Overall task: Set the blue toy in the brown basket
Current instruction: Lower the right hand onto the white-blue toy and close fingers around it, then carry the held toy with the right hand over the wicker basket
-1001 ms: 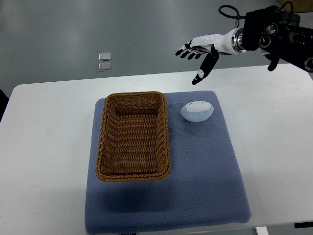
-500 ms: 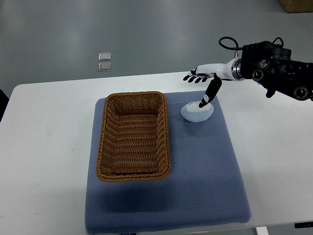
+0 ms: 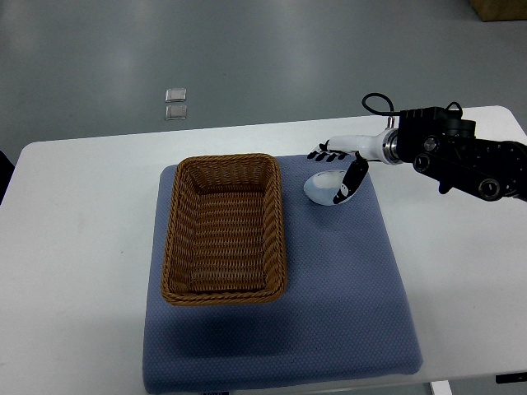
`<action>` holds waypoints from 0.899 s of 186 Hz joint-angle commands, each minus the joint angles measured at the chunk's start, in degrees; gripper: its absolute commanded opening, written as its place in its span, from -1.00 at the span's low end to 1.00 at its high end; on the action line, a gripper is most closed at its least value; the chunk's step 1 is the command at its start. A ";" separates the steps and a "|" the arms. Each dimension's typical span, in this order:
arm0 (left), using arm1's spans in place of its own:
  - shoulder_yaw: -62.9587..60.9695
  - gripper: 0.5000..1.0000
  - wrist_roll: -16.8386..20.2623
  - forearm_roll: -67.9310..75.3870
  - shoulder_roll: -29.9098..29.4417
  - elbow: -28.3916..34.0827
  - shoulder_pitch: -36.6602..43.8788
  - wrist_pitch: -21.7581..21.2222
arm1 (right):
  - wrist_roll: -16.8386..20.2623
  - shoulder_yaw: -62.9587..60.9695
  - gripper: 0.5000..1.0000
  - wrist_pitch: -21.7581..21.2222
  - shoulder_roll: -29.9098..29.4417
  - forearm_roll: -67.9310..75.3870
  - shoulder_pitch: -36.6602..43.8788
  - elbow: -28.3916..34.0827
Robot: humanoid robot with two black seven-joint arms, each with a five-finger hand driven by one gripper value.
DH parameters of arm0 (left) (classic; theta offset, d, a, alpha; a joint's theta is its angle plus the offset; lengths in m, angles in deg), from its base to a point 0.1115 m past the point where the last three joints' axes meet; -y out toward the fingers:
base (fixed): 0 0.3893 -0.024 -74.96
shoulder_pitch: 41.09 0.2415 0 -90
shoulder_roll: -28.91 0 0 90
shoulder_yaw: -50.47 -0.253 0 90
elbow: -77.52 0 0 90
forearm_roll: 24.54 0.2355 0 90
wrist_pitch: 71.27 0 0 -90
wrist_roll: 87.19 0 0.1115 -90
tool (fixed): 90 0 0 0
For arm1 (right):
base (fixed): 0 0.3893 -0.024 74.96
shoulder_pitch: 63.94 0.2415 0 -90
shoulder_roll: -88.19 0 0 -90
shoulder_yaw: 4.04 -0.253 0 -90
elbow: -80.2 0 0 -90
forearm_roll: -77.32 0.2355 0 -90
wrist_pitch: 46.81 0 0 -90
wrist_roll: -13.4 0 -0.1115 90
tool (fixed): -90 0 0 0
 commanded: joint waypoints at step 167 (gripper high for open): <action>0.16 1.00 0.00 0.01 0.00 0.15 0.76 -0.08 | -2.13 -0.04 -1.00 0.83 0.24 -5.07 1.78 -1.22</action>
